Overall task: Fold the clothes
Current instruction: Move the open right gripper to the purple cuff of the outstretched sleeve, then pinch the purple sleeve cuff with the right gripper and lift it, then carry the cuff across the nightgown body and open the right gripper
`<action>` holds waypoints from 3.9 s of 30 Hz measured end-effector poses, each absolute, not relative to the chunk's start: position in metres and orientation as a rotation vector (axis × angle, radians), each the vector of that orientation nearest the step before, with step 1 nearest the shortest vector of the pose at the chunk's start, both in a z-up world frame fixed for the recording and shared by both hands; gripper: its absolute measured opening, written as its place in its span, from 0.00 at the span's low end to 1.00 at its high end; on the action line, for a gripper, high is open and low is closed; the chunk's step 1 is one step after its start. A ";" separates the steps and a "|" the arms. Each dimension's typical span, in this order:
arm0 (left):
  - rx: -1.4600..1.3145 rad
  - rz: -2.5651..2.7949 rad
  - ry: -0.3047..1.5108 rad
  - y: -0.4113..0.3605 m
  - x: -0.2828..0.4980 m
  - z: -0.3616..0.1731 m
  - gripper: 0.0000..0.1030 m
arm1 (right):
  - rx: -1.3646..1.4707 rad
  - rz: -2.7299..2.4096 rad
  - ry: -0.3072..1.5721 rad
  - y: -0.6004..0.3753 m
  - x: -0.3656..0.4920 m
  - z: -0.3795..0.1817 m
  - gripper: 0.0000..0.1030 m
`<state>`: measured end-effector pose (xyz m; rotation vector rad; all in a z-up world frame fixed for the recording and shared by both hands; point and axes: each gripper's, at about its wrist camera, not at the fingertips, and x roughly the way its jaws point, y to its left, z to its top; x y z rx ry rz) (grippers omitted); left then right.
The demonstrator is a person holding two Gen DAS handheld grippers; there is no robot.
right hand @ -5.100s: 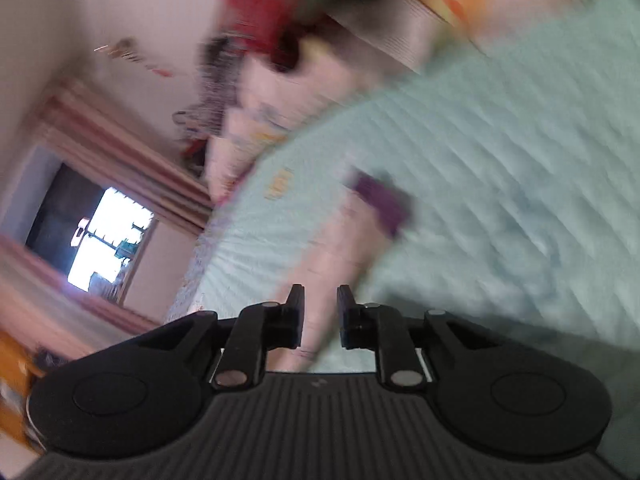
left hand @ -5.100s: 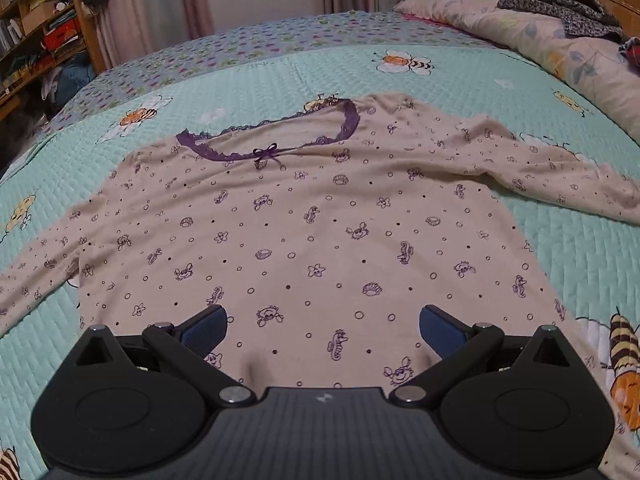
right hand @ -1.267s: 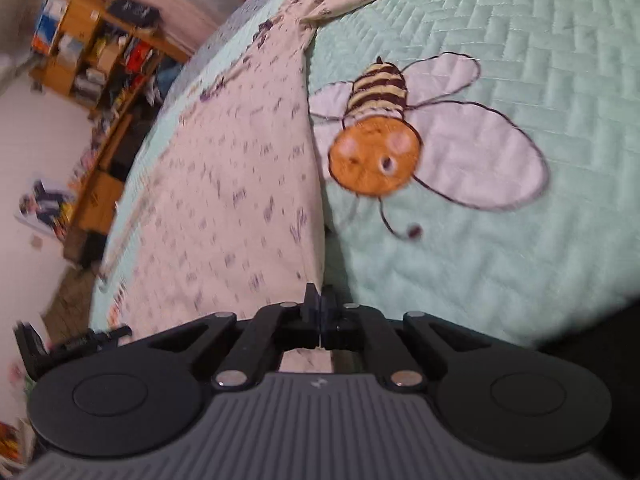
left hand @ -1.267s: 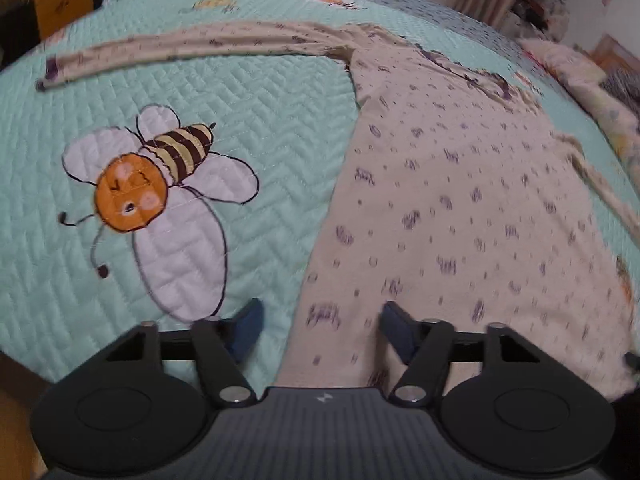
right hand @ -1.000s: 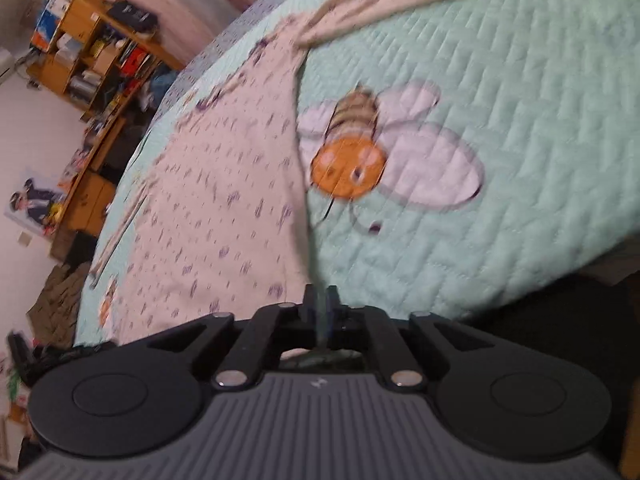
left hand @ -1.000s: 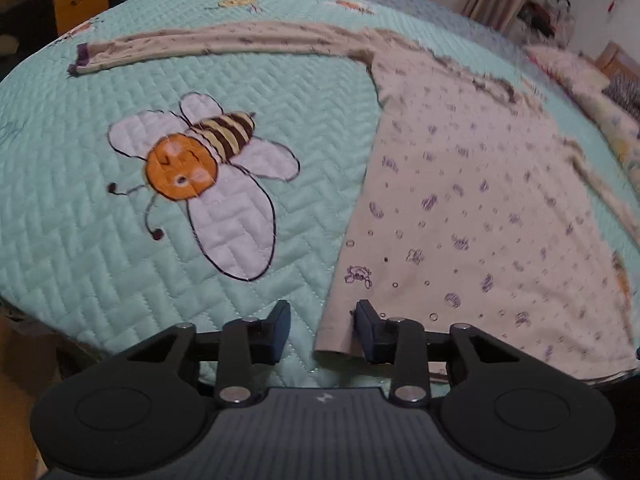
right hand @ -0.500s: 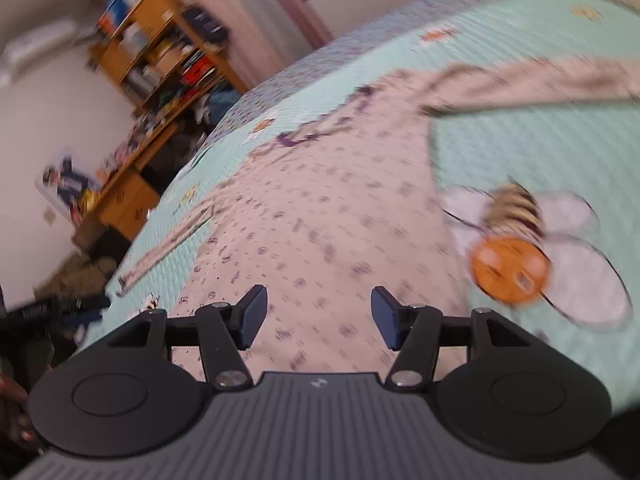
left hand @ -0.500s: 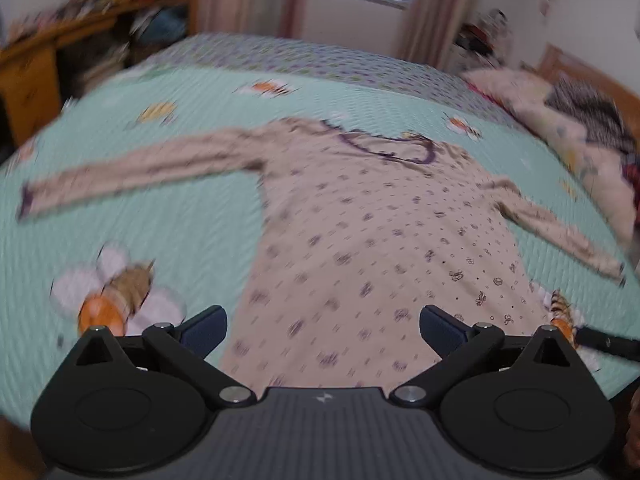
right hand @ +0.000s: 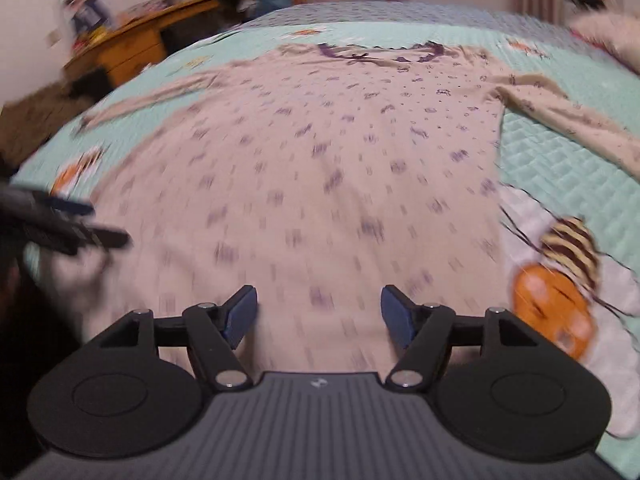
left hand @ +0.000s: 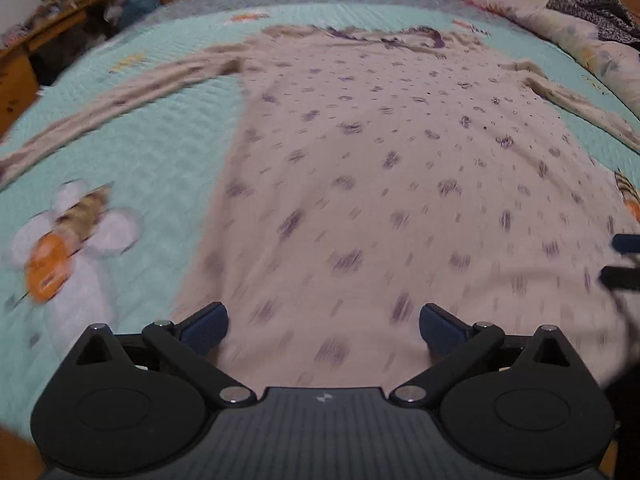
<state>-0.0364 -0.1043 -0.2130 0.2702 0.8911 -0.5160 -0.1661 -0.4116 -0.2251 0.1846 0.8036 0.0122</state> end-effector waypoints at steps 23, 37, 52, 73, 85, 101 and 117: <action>-0.149 -0.005 0.653 -0.037 0.085 -0.224 0.99 | 0.047 0.022 0.763 -0.313 0.344 -0.224 0.73; -0.204 -0.044 0.680 -0.030 0.084 -0.225 0.99 | 0.111 0.119 0.801 -0.267 0.351 -0.208 0.84; -0.321 -0.033 0.673 -0.008 0.086 -0.225 0.99 | 0.063 0.021 0.660 -0.302 0.196 -0.151 0.83; -0.086 0.084 0.670 -0.044 0.088 -0.234 0.99 | 1.440 -0.794 -0.078 -0.742 -0.278 -0.290 0.83; 0.010 0.144 0.680 -0.057 0.090 -0.238 1.00 | 1.377 -0.868 -0.133 -0.820 -0.256 -0.295 0.83; -0.007 0.127 0.672 -0.053 0.090 -0.239 0.99 | 1.198 -0.837 -0.129 -0.810 -0.230 -0.242 0.05; -0.071 0.070 0.655 -0.046 0.087 -0.240 0.99 | 0.547 -0.342 0.118 -0.568 0.117 -0.083 0.05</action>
